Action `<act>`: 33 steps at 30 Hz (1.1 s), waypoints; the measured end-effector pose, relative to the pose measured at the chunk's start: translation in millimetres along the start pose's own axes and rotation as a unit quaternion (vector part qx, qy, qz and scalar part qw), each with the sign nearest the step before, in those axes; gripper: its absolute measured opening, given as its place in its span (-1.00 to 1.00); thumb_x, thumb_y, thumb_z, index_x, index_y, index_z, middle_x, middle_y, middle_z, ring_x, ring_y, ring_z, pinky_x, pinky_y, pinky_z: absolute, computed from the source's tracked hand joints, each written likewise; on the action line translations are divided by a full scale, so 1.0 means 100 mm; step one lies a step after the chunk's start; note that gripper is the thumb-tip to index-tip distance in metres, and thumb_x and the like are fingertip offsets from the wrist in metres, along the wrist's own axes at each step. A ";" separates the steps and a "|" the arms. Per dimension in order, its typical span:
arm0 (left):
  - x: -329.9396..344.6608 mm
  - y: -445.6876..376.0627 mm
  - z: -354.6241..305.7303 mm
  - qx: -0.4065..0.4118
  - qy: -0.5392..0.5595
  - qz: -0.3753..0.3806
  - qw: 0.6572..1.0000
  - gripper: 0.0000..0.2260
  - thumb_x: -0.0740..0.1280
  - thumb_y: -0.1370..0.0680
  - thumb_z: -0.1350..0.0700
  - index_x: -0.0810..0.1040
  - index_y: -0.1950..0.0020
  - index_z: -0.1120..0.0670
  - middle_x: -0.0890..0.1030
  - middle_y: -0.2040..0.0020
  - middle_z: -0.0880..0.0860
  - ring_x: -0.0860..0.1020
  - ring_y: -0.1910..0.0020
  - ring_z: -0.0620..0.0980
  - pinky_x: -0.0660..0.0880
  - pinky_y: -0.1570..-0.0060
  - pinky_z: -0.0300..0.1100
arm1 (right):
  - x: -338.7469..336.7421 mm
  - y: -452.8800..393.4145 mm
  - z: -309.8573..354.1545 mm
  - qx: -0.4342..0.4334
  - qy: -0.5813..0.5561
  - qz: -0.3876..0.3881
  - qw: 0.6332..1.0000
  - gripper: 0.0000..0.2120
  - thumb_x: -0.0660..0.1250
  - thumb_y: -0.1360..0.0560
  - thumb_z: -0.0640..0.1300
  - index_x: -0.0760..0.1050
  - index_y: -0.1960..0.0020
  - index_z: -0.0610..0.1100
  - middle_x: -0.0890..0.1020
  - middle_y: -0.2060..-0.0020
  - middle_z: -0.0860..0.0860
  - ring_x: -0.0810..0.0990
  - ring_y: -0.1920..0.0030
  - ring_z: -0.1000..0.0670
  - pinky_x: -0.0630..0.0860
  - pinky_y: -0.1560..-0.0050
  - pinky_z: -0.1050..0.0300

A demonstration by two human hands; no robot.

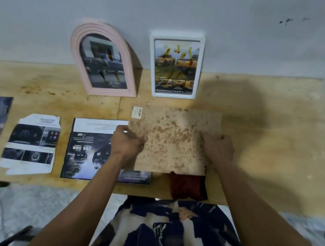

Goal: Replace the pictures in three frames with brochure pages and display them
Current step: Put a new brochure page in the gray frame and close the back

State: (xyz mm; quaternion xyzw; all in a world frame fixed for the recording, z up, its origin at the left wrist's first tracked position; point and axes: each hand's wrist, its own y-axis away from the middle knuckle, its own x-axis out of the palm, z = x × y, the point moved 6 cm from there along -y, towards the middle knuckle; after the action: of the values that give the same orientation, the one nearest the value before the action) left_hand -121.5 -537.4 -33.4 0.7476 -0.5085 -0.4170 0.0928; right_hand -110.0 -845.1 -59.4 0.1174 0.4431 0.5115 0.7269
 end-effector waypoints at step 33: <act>-1.81 -0.92 1.40 0.057 -0.145 -0.042 0.987 -0.73 0.49 -0.48 0.19 0.57 -0.14 0.17 0.66 -0.08 0.16 0.61 -0.06 0.19 0.52 -0.03 -0.02 | 1.12 1.15 0.17 -0.117 0.019 -0.074 0.990 0.02 0.58 -0.10 0.38 0.31 -0.43 0.07 0.64 -0.15 0.00 0.64 -0.05 -0.09 0.63 -0.03 -0.11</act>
State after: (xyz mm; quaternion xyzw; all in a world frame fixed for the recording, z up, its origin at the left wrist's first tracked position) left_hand -184.0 -303.1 -78.6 0.7039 -0.5075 -0.4952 -0.0423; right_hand -160.9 -693.7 -36.4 -0.0110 0.4012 0.5066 0.7631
